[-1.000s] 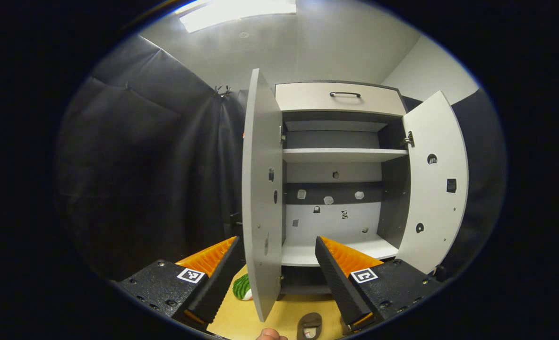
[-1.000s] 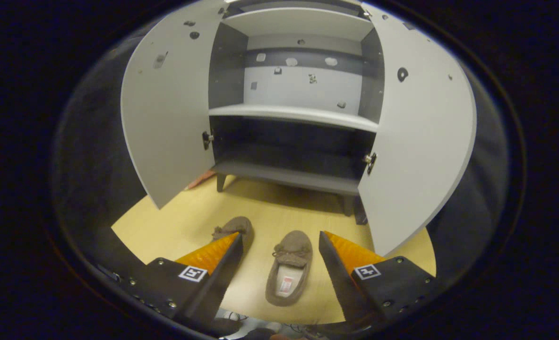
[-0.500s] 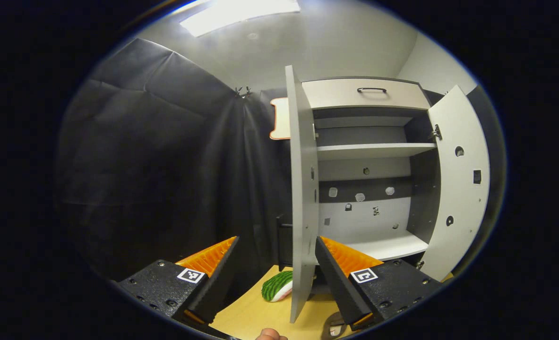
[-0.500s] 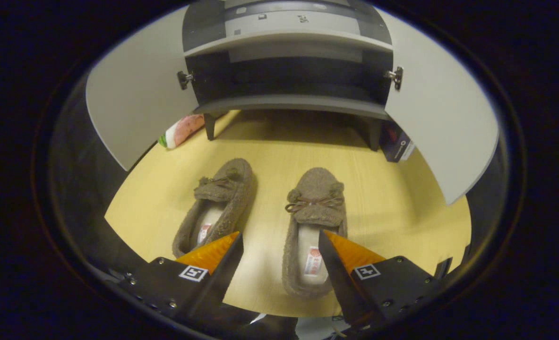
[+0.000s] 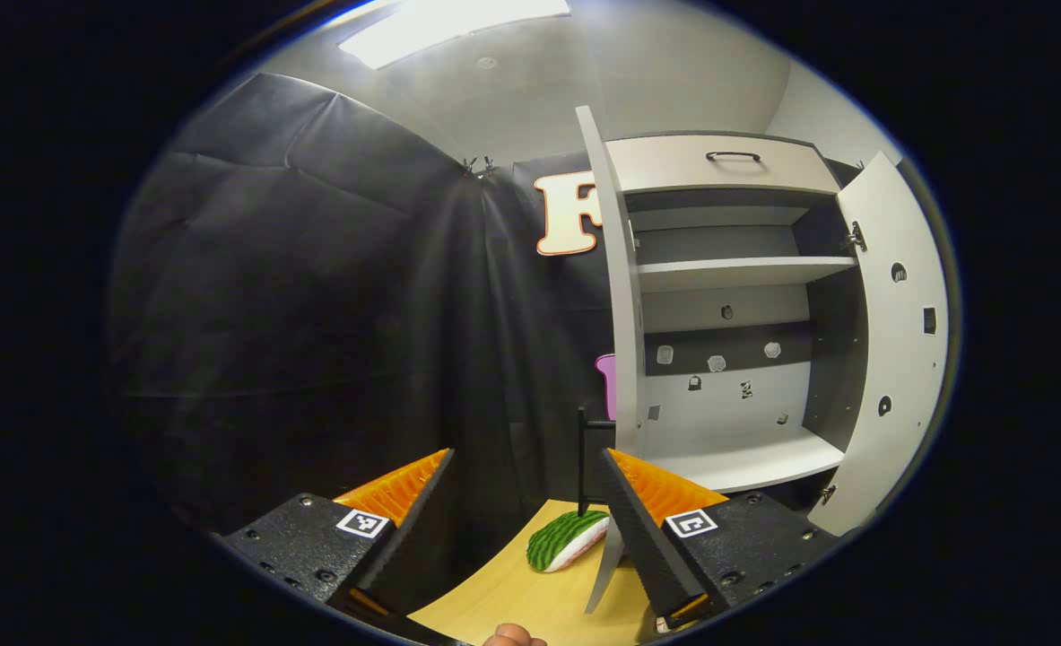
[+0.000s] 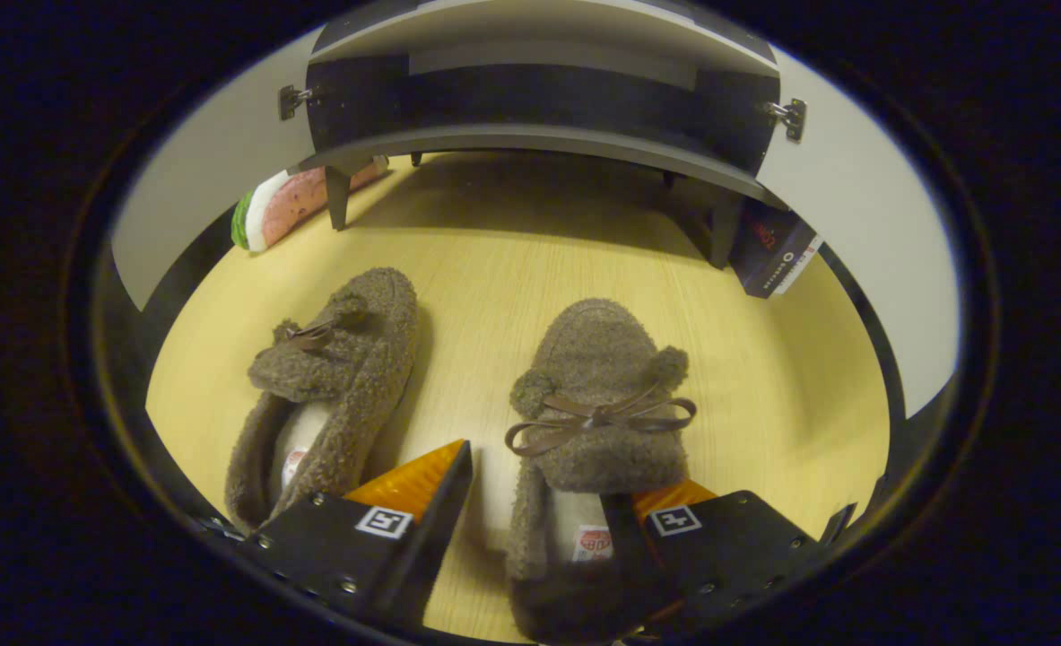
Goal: Grab one shoe with the right hand and put it into the shoe cabinet, grab the other shoe with the left hand and put it into the shoe cabinet; then close the right door with the right hand and the left door with the left hand.
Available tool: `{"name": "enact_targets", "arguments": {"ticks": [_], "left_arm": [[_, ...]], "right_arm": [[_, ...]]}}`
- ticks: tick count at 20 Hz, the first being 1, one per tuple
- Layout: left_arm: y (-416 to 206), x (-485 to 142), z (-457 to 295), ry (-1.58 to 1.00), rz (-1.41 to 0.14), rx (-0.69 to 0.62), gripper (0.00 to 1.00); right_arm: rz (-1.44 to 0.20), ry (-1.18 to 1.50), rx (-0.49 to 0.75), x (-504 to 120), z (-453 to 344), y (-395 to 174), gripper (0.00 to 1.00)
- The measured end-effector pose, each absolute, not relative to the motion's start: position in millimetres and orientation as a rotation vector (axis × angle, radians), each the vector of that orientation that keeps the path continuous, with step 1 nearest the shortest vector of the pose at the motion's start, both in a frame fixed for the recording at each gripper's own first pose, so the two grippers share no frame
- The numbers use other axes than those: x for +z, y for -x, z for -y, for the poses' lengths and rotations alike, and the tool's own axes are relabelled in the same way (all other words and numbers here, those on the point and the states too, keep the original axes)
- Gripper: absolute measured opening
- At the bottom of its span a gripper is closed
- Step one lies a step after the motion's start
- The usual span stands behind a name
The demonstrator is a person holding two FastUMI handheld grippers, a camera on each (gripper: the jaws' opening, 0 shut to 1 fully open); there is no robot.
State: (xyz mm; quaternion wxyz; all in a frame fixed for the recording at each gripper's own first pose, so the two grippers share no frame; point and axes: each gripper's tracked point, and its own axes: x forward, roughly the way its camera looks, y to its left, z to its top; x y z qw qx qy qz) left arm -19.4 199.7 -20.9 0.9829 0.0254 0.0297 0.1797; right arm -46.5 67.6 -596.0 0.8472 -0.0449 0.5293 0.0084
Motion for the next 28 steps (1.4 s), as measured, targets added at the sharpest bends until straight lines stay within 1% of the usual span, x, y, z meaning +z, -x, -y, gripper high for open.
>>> {"name": "enact_targets", "arguments": {"ticks": [1, 2, 3, 4, 5, 6, 7, 9, 10, 11, 12, 13, 14, 15, 16, 17, 18, 24, 28], "left_arm": [[19.0, -20.9, -201.7, -0.049, -0.061, 0.365, 0.94], [18.4, -24.1, -202.4, -0.045, -0.063, 0.368, 0.96], [18.0, -26.3, -203.5, -0.038, -0.067, 0.368, 0.96], [17.3, -29.0, -203.9, -0.03, -0.073, 0.366, 0.96], [16.5, -30.6, -204.3, -0.023, -0.078, 0.364, 0.96], [16.5, -31.7, -204.7, -0.019, -0.08, 0.362, 0.96], [16.3, -31.4, -204.2, -0.017, -0.079, 0.36, 0.96], [15.9, -31.1, -203.6, -0.018, -0.075, 0.356, 0.96], [16.1, -30.6, -203.1, -0.02, -0.072, 0.354, 0.96], [16.1, -30.2, -202.3, -0.02, -0.07, 0.354, 0.96], [15.8, -30.5, -201.3, -0.019, -0.07, 0.35, 0.94], [16.1, -30.5, -200.6, -0.017, -0.07, 0.346, 0.94], [15.9, -31.4, -200.8, -0.014, -0.07, 0.344, 0.96], [15.4, -32.0, -200.4, -0.012, -0.071, 0.34, 0.96], [15.3, -32.8, -199.7, -0.011, -0.074, 0.336, 0.94], [15.3, -32.5, -199.2, -0.011, -0.076, 0.331, 0.94], [15.0, -33.3, -198.1, -0.01, -0.075, 0.327, 0.96], [13.9, -33.9, -188.1, 0.004, -0.069, 0.294, 0.96], [-1.6, -39.5, -168.1, 0.018, -0.07, 0.292, 0.96]], "right_arm": [[-1.118, 0.114, 0.02, -599.2, -68.0, 47.0, 0.75], [-1.117, 0.166, 0.014, -600.1, -63.0, 47.2, 0.67], [-1.105, 0.212, 0.023, -594.5, -60.9, 47.8, 0.65], [-1.107, 0.241, 0.033, -597.8, -62.3, 47.6, 0.36], [-1.107, 0.264, 0.061, -600.1, -63.6, 47.4, 0.35], [-1.085, 0.287, 0.052, -601.1, -62.0, 41.8, 0.25], [-1.1, 0.303, 0.058, -599.9, -63.8, 46.2, 0.14], [-1.079, 0.307, 0.059, -589.8, -66.2, 43.9, 0.14], [-1.069, 0.309, 0.054, -586.3, -67.6, 45.6, 0.01], [-1.065, 0.296, 0.058, -593.0, -66.4, 41.4, 0.01], [-1.061, 0.28, 0.056, -590.5, -65.5, 41.0, 0.01], [-1.053, 0.257, 0.051, -588.0, -65.1, 39.5, 0.01], [-1.039, 0.235, 0.046, -583.6, -66.7, 36.6, 0.01], [-1.009, 0.229, 0.041, -578.7, -68.6, 32.1, 0.01], [-0.967, 0.24, 0.033, -568.0, -66.9, 25.7, 0.01], [-0.931, 0.242, 0.033, -551.9, -58.9, 18.7, 0.01], [-0.901, 0.233, 0.034, -533.0, -54.1, 11.4, 0.01], [-0.652, 0.185, 0.025, -402.5, -39.2, -37.4, 0.01], [-0.466, 0.164, 0.023, -303.3, -32.3, -79.6, 0.01]]}}
